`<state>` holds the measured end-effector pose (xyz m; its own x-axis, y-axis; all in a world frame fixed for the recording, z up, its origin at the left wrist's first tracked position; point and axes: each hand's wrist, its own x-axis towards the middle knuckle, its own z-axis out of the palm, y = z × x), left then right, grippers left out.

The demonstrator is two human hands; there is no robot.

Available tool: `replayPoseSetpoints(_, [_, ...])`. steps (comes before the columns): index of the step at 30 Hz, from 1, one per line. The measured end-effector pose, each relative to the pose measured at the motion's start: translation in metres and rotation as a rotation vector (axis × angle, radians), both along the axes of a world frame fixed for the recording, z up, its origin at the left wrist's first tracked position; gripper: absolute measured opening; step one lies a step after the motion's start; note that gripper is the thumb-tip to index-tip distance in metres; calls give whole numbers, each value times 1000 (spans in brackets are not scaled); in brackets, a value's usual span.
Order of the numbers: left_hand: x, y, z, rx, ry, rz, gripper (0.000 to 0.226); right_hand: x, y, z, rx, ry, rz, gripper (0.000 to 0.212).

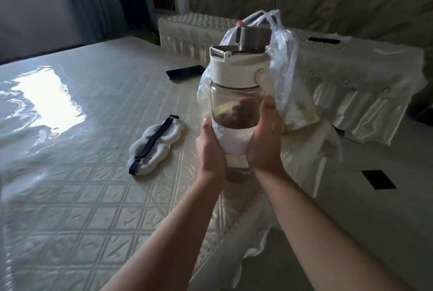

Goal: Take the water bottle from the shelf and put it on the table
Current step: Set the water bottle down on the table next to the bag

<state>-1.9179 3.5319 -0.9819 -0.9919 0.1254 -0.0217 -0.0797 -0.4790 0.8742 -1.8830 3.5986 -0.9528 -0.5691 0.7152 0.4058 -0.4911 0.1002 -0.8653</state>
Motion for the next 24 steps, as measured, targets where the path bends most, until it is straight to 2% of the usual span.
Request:
replayPoseSetpoints(3, [-1,-1,-8,20,38,-13,52,4,-2,-4,67,29,-2,34])
replayPoseSetpoints(8, [-5,-1,-17,11,60,5,45,5,1,-11,237,81,-7,59])
replayPoseSetpoints(9, [-5,0,-18,11,61,11,45,5,0,-12,266,61,-11,57])
replayPoseSetpoints(11, [-5,2,-19,8,69,18,46,8,0,-23,258,27,38,28])
replayPoseSetpoints(12, [-5,1,-20,12,73,21,46,9,-1,-27,246,14,31,23])
replayPoseSetpoints(15, [-2,1,-20,17,91,17,46,12,-4,-22,224,-3,-15,28])
replayPoseSetpoints(17, [-1,0,-19,3,91,14,47,6,-1,-18,199,65,-59,46])
replayPoseSetpoints(18, [-1,0,-19,1,87,7,48,5,-3,-13,182,68,-54,48])
replayPoseSetpoints(22, [-2,0,-19,-9,79,0,48,7,-5,-8,147,114,-47,32])
replayPoseSetpoints(24, [-2,1,-20,-14,86,4,48,8,-4,-8,154,112,-60,36])
